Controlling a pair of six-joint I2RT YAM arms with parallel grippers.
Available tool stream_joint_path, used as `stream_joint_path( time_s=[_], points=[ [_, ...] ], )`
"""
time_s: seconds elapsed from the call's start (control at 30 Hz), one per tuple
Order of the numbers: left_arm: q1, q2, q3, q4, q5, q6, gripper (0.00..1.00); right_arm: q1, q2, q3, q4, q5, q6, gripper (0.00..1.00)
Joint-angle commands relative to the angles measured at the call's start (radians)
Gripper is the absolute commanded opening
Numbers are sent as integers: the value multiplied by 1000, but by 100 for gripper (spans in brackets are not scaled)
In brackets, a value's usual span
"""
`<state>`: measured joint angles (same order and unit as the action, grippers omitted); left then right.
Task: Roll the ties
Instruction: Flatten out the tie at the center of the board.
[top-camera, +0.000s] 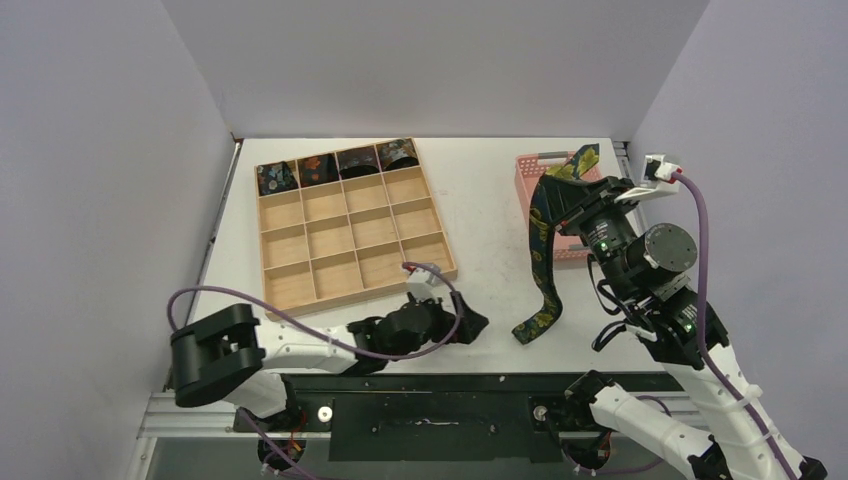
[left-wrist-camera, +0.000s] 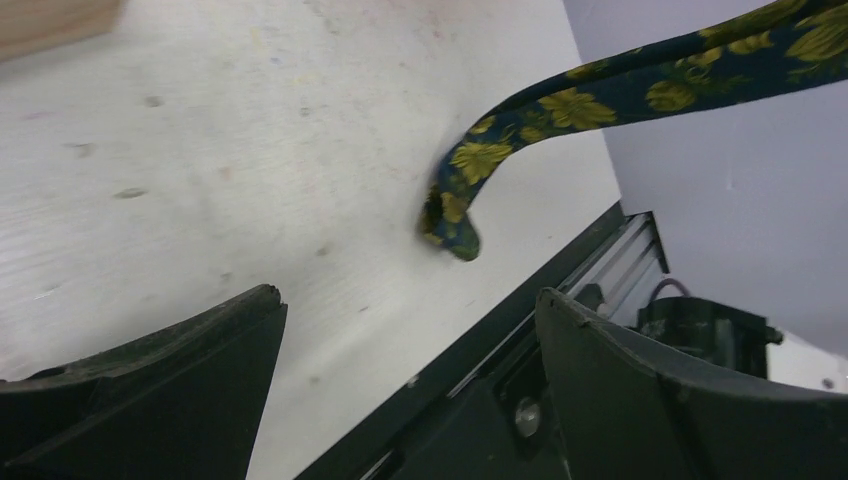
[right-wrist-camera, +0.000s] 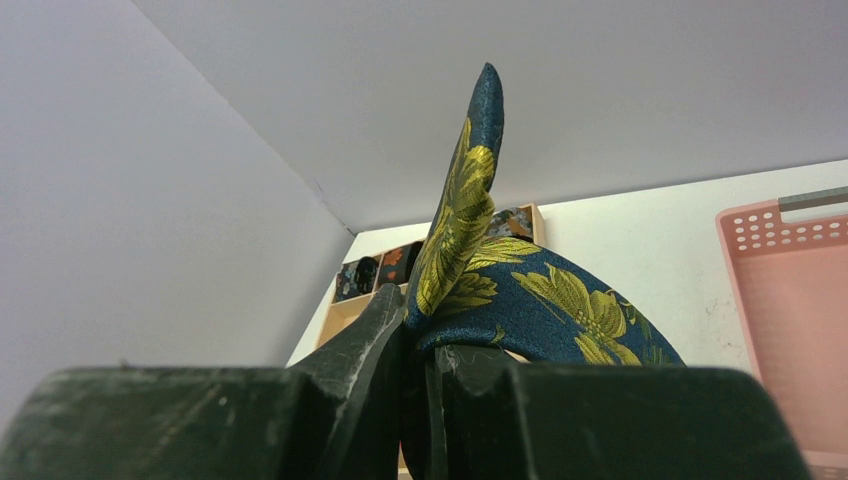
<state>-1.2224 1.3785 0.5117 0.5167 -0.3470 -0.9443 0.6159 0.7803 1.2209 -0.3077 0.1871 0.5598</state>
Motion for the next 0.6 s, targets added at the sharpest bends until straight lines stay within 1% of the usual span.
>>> stream_joint_path(
  time_s=[0.0,0.03,0.13,0.27,0.33,0.4,0.57],
  points=[
    [-41,162,186,-35,-46,-163,92,-1,-55,-19,28,6,11,5],
    [-44,200,207,-35,-54,-204,91,-1,-60,-21,25,10,11,5],
    [-49,299,240,3,-54,-320,85,-2,-74,-33,20,16,15,5],
    [-63,413,301,2,-19,-386,75,-2,-90,-53,19,20,21,5],
    [-65,454,319,1,-1,-411,74,-3,-98,-61,21,22,23,5],
    [-65,489,317,40,9,-428,73,-2,-101,-69,21,22,26,5],
    [-64,540,349,90,32,-417,73,-2,-110,-85,17,22,30,5]
  ],
)
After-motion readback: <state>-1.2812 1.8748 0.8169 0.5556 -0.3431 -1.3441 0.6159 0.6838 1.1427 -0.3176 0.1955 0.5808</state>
